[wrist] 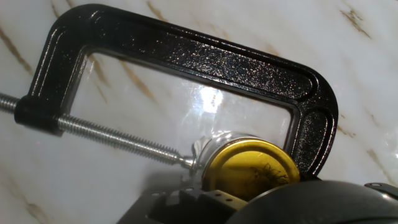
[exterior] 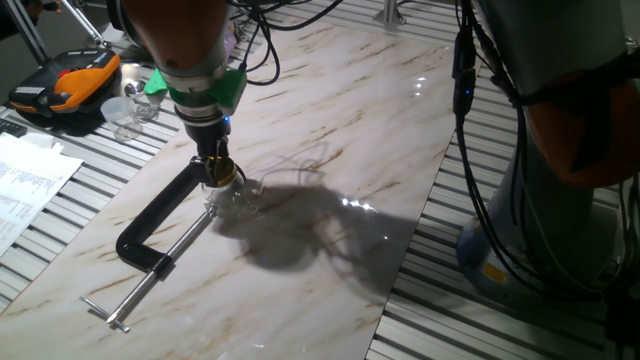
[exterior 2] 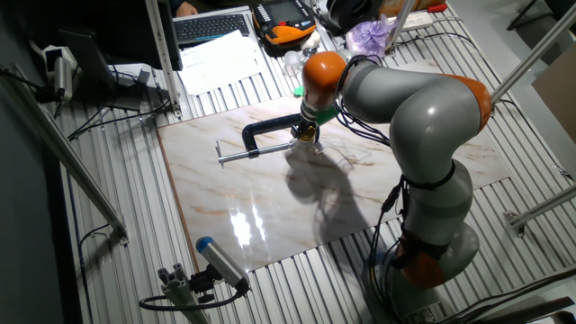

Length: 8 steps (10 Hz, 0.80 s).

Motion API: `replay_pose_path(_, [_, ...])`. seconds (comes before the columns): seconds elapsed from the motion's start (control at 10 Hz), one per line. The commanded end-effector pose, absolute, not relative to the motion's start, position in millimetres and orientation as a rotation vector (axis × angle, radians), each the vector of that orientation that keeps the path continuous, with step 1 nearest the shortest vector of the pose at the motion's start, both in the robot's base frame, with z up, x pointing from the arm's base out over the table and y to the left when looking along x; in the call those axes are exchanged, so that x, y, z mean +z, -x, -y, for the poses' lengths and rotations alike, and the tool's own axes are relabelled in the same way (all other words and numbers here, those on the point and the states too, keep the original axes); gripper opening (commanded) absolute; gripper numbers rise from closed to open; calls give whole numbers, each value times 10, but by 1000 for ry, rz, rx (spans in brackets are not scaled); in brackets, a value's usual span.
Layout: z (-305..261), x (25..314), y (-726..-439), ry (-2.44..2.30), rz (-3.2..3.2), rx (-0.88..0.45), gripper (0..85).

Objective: Screw the lid onto the jar

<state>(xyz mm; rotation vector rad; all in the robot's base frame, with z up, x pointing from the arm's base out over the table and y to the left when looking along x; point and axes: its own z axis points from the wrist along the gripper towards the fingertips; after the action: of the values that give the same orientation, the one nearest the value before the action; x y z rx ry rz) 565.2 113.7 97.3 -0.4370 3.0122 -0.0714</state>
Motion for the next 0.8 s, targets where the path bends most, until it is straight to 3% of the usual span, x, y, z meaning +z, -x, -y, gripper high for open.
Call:
replay_pose_path(0.0, [-1134,966,-5648,437,-3014,-72,510])
replay_pose_path(0.1, [-1134,967,-5648,433,-3017,-73,510])
replay_pose_path(0.2, [-1134,965,-5649,426,-3019,-76,340])
replay_pose_path(0.6, [-1136,959,-5648,340,-3032,-96,340])
replay_pose_path(0.7, [-1133,957,-5650,338,-3035,-104,170])
